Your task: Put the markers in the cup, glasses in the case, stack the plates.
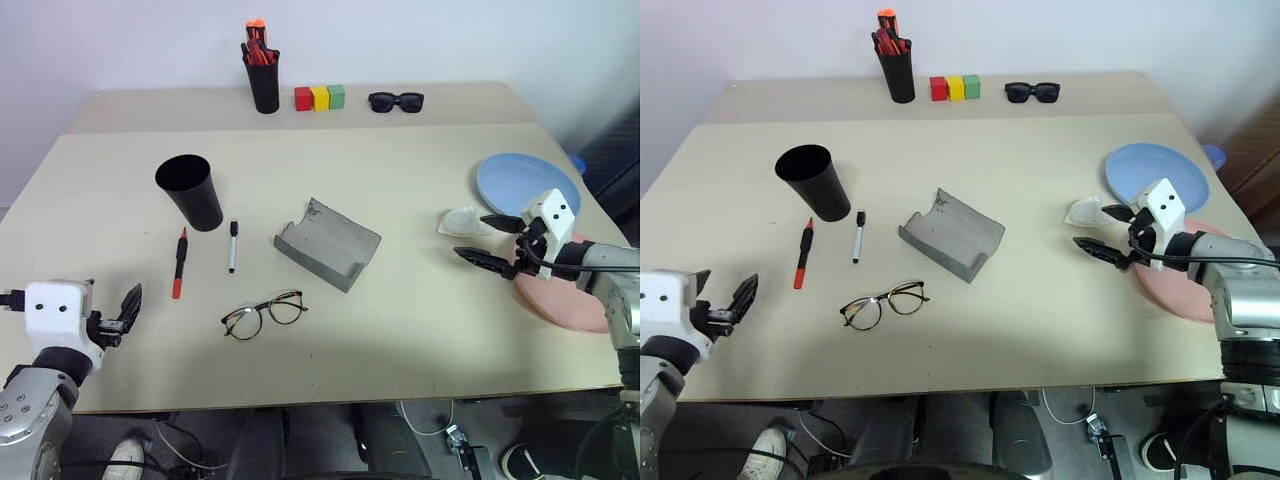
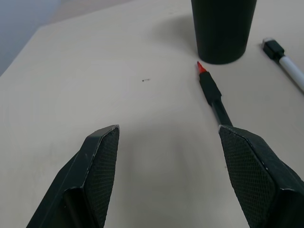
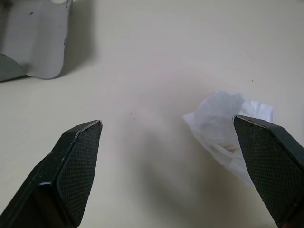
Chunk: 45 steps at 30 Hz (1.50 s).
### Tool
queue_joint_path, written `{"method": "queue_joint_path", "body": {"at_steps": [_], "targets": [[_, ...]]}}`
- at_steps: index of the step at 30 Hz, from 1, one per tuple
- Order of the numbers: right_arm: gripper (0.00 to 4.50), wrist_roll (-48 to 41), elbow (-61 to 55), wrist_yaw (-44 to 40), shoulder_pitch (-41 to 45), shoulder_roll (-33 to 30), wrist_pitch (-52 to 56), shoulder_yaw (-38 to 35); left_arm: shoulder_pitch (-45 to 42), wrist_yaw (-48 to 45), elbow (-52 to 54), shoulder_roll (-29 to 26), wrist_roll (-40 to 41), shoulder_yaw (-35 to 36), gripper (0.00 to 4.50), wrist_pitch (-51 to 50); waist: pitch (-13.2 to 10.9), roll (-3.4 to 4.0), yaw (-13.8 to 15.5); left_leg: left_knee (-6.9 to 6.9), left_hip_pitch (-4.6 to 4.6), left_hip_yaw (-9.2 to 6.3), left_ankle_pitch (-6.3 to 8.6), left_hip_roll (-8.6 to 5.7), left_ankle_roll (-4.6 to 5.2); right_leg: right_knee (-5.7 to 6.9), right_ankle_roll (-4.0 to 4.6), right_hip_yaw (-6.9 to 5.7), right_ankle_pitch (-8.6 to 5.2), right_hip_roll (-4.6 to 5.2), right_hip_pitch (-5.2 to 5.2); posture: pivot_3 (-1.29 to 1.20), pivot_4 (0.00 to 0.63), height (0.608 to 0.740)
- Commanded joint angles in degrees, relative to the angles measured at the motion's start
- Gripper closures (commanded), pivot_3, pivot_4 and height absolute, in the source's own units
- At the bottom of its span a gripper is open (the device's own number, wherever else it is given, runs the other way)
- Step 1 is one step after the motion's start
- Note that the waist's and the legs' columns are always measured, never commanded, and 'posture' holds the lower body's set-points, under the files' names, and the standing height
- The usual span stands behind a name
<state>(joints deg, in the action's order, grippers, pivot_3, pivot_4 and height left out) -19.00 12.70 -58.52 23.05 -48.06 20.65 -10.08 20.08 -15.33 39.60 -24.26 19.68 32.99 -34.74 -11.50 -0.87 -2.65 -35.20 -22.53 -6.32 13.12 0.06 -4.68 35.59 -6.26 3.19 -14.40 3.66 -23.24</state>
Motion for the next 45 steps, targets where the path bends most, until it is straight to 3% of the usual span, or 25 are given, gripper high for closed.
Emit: {"method": "queue_joint_path", "body": {"at_steps": [1, 8, 14, 18, 27, 36, 38, 45], "targets": [[0.00, 0.41, 0.35, 0.75, 3.36, 1.15, -1.44, 0.59, 0.26, 0.76, 2.36, -0.22, -0.68, 0.08, 1.11, 0.07, 0.00, 0.00, -0.03, 0.01, 0.01, 0.00, 0.00, 0.00, 0.00, 0.01, 0.00, 0.00, 0.00, 0.00, 0.00, 0.00, 0.150, 0.740], [0.00, 0.83, -2.24, 2.56, 6.98, 2.71, 0.12, 2.77, -5.48, 1.94, -0.20, -1.78, 1.47, 2.47, 1.11, -3.07, 0.01, -0.01, 0.42, 0.02, -0.02, -0.02, 0.00, -0.01, 0.00, 0.03, 0.02, -0.01, 0.01, 0.01, 0.03, 0.00, 0.150, 0.740], [0.00, -1.68, -14.80, 6.22, 4.99, 5.71, 5.58, 3.79, -9.84, 3.54, -0.16, -2.60, 0.78, -4.21, 1.11, -8.80, 0.01, -0.01, 0.26, 0.04, 0.01, -0.05, 0.00, 0.00, 0.00, 0.09, -0.01, -0.01, 0.01, -0.03, 0.01, 0.00, 0.150, 0.740], [0.00, -3.61, -25.25, 8.77, 2.46, 9.49, 9.21, 6.70, -17.20, 6.36, -1.88, -3.09, -0.42, -10.62, 0.01, -15.37, 0.01, -0.01, 0.37, -0.05, 0.03, -0.06, -0.01, 0.00, 0.00, 0.25, -0.02, 0.00, 0.01, -0.04, 0.02, 0.00, 0.150, 0.740], [0.00, -2.26, -36.67, 16.63, -0.72, 19.57, 11.10, 15.54, -42.95, 16.53, -18.64, 0.61, -3.58, -13.91, 0.01, -40.13, 0.03, -0.07, 0.22, -0.06, 0.04, -0.23, -0.02, -0.01, -0.01, 0.48, -0.33, -0.10, 0.09, -0.10, -0.02, 0.00, 0.150, 0.740], [0.00, -0.82, -39.10, 19.27, -2.14, 22.45, 10.37, 20.08, -53.00, 15.12, -31.89, 0.49, -4.66, -13.87, 0.01, -47.29, 0.04, -0.08, 0.17, 0.03, 0.04, -0.29, -0.04, -0.01, -0.05, 0.53, -0.36, -0.15, 0.09, -0.10, -0.10, 0.00, 0.150, 0.740], [0.00, -0.43, -39.13, 19.69, -2.36, 22.81, 10.07, 20.62, -53.65, 15.22, -33.33, 0.57, -5.18, -13.44, 0.80, -47.61, 0.04, -0.08, 0.17, 0.02, 0.05, -0.30, -0.08, -0.01, -0.11, 0.53, -0.36, -0.15, 0.09, -0.09, -0.08, 0.00, 0.150, 0.740], [0.00, 0.17, -38.18, 20.01, -1.82, 23.51, 9.21, 21.18, -52.76, 17.25, -31.79, 0.96, -7.54, -10.76, 4.27, -46.38, 0.04, -0.09, 0.07, 0.05, 0.09, -0.30, -0.08, -0.01, -0.12, 0.55, -0.36, -0.15, 0.09, -0.09, -0.09, 0.00, 0.150, 0.740]]}}
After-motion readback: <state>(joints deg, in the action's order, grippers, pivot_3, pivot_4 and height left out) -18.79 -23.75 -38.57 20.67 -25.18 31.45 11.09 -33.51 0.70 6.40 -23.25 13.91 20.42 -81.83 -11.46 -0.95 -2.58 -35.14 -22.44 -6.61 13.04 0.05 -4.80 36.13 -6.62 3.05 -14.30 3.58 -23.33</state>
